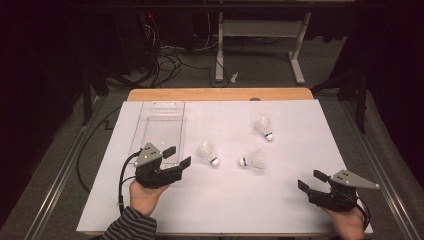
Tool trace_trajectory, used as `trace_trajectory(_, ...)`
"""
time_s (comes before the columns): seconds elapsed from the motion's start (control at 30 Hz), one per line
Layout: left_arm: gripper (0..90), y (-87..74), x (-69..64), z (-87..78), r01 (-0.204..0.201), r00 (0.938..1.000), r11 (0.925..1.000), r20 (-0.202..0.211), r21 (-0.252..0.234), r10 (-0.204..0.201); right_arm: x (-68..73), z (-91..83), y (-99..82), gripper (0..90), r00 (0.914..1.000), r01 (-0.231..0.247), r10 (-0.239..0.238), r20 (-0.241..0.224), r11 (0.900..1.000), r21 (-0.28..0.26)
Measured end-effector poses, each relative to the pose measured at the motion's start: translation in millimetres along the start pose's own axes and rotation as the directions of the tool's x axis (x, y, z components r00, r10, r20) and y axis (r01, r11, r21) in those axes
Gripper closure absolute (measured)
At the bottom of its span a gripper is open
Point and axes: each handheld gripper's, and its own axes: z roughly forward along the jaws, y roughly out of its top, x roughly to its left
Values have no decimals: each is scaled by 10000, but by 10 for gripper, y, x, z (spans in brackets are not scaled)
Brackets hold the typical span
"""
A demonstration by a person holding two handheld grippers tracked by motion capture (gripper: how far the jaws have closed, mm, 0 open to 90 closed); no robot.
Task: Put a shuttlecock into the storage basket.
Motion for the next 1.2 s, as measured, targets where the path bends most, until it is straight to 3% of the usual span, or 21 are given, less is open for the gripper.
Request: trace_trajectory(1.2,367,176,12,294,-149,9999,9996,27,260,148,-7,-6,-1,293,10000,35,-35,-28,10000,-43)
